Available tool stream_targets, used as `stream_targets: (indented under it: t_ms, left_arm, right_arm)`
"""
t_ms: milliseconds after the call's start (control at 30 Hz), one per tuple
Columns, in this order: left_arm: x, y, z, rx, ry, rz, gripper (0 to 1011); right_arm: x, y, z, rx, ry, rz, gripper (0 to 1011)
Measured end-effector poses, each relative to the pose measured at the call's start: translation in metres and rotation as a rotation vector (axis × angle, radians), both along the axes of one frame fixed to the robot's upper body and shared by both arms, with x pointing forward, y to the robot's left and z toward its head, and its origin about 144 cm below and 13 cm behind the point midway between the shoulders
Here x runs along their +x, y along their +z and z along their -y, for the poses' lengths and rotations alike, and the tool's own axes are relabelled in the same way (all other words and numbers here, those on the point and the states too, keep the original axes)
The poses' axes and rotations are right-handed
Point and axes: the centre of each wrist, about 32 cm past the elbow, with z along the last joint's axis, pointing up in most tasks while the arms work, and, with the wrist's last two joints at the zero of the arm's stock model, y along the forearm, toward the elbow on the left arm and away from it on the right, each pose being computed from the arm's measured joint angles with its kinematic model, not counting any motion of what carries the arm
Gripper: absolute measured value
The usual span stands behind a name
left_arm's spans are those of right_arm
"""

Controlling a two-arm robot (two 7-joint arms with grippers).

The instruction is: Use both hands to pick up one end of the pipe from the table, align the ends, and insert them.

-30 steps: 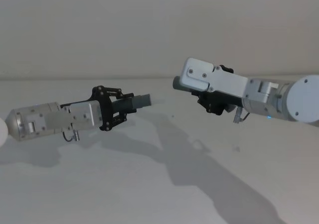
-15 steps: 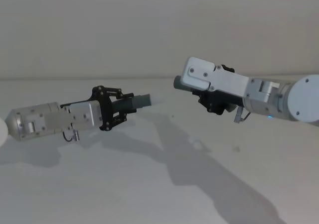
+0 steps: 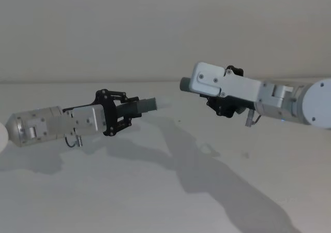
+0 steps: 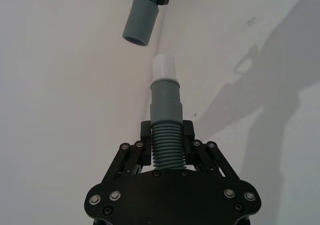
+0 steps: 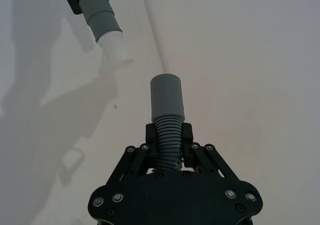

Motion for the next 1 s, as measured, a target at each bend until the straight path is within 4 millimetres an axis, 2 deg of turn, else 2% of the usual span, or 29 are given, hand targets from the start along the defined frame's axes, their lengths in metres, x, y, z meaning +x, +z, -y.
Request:
stream_targets:
  t_ms: [633,1000]
  left_arm:
    - [0.0,0.0,0.0,0.0,0.0,0.0,320]
    - [0.0,0.0,0.0,0.0,0.0,0.0,320]
  right_arm:
    - [0.004,0.003,0.032,-0.156,0.218,0.084,253]
    - [0.012,0.0,0.036,-0.208,0.284,0.084,253]
